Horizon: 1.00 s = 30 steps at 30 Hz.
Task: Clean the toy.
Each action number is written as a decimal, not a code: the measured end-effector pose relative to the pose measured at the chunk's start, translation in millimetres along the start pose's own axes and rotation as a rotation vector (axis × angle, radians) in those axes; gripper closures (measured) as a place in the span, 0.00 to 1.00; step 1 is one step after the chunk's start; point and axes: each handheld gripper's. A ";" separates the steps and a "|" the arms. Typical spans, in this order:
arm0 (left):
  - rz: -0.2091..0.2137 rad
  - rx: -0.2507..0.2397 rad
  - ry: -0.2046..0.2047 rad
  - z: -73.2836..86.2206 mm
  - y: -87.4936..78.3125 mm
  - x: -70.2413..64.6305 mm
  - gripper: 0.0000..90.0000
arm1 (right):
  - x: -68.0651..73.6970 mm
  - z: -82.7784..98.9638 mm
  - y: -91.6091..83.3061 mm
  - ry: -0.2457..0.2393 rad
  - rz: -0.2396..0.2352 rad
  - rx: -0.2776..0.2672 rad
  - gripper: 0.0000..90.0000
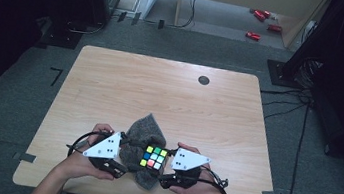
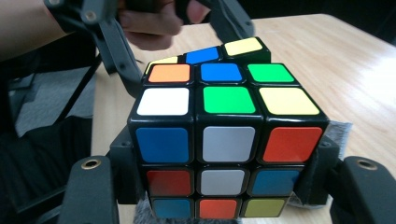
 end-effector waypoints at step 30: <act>0.049 -0.035 0.062 11.9 13.0 2.4 0.38 | -6.0 9.9 8.6 -0.098 -0.045 0.047 0.37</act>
Point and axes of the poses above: each handheld gripper's, and its own axes: y roughly forward along the jaws, z roughly out of its underside, x roughly to its left, and after that the axes turned 7 degrees about y, right-handed
